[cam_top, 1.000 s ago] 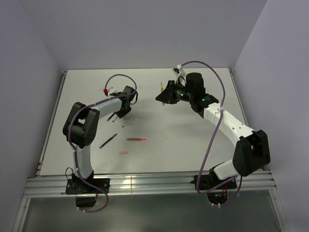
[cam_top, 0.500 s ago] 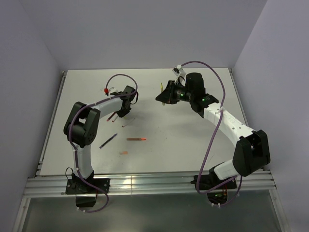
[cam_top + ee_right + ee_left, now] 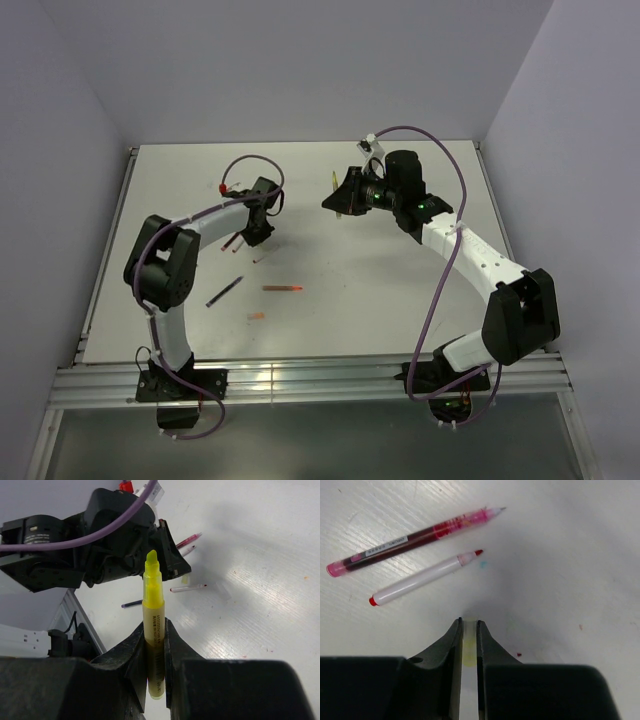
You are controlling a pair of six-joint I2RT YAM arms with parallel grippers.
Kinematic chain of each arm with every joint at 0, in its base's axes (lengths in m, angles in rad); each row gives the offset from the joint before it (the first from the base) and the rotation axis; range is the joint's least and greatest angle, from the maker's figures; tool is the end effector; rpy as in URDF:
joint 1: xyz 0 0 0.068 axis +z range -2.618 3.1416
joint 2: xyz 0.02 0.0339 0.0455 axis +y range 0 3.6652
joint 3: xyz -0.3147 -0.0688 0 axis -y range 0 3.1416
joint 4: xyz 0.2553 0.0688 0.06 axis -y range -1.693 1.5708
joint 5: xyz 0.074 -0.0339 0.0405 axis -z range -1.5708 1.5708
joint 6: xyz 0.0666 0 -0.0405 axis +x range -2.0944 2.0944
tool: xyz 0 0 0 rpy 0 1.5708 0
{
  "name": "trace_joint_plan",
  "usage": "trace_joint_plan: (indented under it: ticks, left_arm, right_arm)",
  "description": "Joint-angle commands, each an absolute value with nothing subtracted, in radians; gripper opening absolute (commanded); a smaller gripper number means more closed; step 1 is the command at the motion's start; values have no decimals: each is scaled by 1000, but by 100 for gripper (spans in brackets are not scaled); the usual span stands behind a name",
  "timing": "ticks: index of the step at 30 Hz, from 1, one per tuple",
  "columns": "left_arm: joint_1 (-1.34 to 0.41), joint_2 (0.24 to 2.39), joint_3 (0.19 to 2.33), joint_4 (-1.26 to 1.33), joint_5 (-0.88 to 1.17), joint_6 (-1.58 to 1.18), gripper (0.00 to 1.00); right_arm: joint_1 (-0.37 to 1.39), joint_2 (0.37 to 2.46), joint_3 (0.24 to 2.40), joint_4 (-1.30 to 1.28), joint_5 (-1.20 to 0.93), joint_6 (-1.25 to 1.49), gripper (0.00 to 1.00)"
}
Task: Insert the pens into the pen caps
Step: Insert the pen cap onto the pen.
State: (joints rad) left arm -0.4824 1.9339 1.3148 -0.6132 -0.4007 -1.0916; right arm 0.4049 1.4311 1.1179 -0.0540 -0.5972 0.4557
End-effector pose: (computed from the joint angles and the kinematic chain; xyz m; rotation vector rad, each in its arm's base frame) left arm 0.3836 -0.1716 0.1807 -0.8734 2.4747 0.0586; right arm 0.3143 0.1755 0.3572 -0.3722 2.0119 1.1335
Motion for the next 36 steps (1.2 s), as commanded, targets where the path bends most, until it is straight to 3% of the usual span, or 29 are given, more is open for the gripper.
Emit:
trace_joint_plan:
  ticks: [1, 15, 22, 36]
  left_arm:
    - [-492, 1820, 1330, -626, -327, -1026, 0]
    - [-486, 1511, 1327, -264, -99, -859, 0]
    - [-482, 1367, 1207, 71, 49, -859, 0]
    - [-476, 1213, 1085, 418, 207, -903, 0]
  right_arm:
    - [397, 1402, 1118, -11, -624, 462, 0]
    - [426, 1362, 1054, 196, -756, 584, 0]
    - [477, 1332, 1049, 276, -785, 614, 0]
    - [548, 1367, 1112, 338, -793, 617, 0]
